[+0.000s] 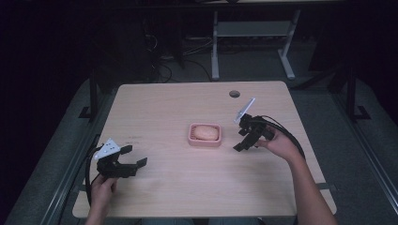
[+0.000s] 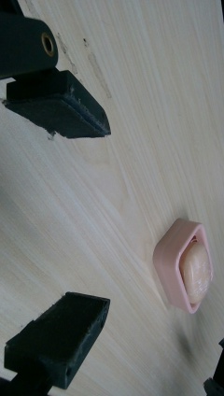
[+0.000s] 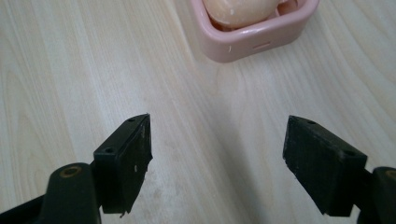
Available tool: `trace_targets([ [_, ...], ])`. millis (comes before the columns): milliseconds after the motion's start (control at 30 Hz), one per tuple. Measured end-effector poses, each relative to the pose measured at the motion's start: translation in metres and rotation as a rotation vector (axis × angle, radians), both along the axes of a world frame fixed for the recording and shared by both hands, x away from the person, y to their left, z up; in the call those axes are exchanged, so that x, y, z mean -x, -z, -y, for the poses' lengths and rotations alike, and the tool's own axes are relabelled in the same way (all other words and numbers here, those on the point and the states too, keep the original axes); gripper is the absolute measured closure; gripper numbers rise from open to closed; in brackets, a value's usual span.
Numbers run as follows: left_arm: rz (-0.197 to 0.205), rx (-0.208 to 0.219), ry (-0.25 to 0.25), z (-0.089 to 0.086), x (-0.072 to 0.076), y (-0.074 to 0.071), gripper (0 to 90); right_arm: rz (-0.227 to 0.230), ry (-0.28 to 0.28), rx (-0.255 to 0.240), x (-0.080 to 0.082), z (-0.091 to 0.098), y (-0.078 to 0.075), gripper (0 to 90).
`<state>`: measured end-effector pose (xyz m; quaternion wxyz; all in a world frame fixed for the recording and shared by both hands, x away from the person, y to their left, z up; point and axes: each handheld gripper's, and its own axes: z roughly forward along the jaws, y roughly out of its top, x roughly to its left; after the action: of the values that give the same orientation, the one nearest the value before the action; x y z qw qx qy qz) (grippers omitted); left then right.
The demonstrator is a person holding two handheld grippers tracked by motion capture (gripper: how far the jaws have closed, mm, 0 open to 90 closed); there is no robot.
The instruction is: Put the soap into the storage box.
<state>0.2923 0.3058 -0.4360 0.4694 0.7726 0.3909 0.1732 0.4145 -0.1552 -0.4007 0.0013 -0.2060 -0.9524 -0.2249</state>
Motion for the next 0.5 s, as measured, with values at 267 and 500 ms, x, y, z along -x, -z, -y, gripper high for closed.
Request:
trace_targets([
  [267, 0.000, 0.002, 0.001, 0.000, 0.000, 0.000, 14.3, 0.016, 0.004, -0.016, 0.007, 0.006, 0.001, 23.3],
  [500, 0.002, 0.000, 0.001, 0.001, 0.000, 0.001, 14.2, 0.018, 0.014, -0.024, 0.013, 0.013, 0.003, 23.3],
])
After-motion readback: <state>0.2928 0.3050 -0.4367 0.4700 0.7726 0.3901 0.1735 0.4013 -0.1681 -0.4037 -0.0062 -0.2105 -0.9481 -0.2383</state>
